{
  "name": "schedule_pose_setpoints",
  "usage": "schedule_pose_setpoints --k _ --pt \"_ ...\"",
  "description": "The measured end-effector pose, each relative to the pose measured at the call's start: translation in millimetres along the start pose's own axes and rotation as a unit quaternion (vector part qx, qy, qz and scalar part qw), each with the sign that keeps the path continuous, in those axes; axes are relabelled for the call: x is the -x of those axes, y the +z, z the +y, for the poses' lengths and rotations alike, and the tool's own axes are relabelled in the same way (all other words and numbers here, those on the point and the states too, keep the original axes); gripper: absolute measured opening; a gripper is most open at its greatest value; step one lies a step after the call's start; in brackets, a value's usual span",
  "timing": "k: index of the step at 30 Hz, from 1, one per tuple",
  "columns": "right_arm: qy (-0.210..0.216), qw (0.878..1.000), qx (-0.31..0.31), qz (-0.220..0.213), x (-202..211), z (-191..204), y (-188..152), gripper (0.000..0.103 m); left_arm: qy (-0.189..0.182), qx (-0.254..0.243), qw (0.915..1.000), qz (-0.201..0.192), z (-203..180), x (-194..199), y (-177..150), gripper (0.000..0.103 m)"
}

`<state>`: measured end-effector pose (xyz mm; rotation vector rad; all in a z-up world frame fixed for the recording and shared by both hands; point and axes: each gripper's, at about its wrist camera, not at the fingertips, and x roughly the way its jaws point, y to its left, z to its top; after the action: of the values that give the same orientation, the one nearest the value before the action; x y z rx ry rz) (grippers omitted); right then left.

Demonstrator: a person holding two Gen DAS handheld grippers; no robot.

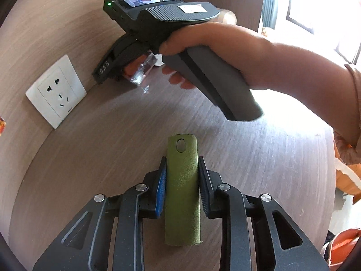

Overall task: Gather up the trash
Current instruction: 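Grasp the green tube with the left tool while the right tool grasps the yellow cup, red box and packet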

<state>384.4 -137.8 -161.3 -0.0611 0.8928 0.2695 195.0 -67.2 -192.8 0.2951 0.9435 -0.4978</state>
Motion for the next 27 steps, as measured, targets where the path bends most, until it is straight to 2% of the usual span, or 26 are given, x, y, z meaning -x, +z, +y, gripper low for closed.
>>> schedule_pose_setpoints --k 2,3,4,6,16,22,27 --pt "-0.001 1.0 -0.009 -0.005 -0.3 -3.9 2.1 0.095 0.003 0.007 1.0 -0.002 5.9 -3.8 -0.2 0.025" --pt "-0.002 1.0 -0.011 -0.012 3.0 -5.8 1.8 0.083 0.003 0.011 0.9999 -0.002 7.1 -3.5 0.5 0.025" --pt "-0.005 1.0 -0.011 -0.015 6.4 -6.5 0.5 0.077 0.004 0.017 0.9998 -0.003 8.7 -3.1 0.2 0.025" --pt "0.005 1.0 -0.014 -0.018 14.2 -7.5 -5.2 0.074 0.003 0.03 0.9995 -0.007 18.1 -4.5 -0.6 0.025" --pt "0.036 0.996 -0.034 -0.08 95.1 -10.9 -37.5 0.073 0.02 0.04 0.9987 -0.024 29.5 24.5 -4.0 0.025" --pt "0.034 0.994 -0.03 -0.099 162.5 -18.2 -79.6 0.073 0.025 0.017 0.9987 -0.041 9.2 46.7 -1.6 0.025" --pt "0.021 0.993 -0.042 -0.105 211.7 -24.4 -122.8 0.073 0.016 -0.008 0.9984 -0.055 -15.0 61.9 4.1 0.025"
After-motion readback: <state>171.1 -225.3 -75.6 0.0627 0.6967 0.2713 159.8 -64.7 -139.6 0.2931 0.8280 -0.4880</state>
